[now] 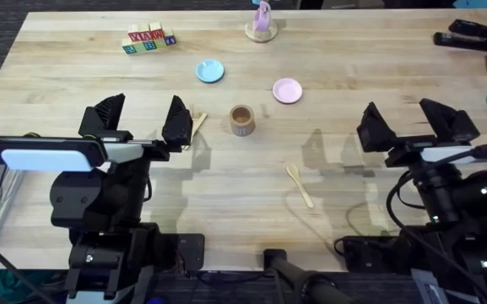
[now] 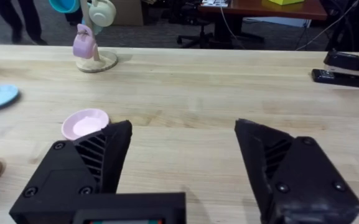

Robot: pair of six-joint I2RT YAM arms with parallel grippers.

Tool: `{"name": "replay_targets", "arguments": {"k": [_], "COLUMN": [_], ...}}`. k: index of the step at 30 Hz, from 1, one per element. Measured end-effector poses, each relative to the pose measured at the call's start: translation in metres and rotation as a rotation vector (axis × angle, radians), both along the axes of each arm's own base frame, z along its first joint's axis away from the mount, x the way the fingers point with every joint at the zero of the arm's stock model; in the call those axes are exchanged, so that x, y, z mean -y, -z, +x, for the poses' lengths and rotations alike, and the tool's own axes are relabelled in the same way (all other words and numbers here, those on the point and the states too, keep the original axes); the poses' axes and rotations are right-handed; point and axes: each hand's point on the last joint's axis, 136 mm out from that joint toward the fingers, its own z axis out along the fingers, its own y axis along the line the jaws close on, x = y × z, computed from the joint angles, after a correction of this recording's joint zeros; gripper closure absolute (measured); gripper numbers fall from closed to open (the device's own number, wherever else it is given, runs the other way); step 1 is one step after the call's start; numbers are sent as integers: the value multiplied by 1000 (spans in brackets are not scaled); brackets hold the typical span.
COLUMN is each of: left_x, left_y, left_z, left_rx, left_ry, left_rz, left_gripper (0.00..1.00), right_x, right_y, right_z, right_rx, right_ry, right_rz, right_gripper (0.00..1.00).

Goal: Pick up a utensil and set it on the pink plate, then put the other utensil in the container.

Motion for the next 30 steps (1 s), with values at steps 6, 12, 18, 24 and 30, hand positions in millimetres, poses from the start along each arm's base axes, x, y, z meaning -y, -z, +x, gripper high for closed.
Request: {"name": "replay_targets", "arguments": {"k": [6, 12, 18, 24, 30], "left_x": [0, 0, 0, -1, -2], "left_y": [0, 0, 0, 14, 3], "left_z": [0, 0, 0, -2, -10], "left_rx": [-1, -1, -1, -70, -181], "left_ry": [0, 0, 0, -5, -11], "left_rz": [0, 0, 0, -6, -15], "left_gripper": [8, 8, 7, 10, 10], "right_x": [1, 1, 1, 1, 0], "right_y": [3, 4, 2, 6, 28], "right_z": [0, 0, 0, -4, -18], "right_rx": [-15, -17, -10, -65, -310], "right_ry": [6, 6, 5, 3, -2], "right_rz": [-1, -3, -9, -10, -10], "right_gripper": [6, 6, 5, 6, 5]}}
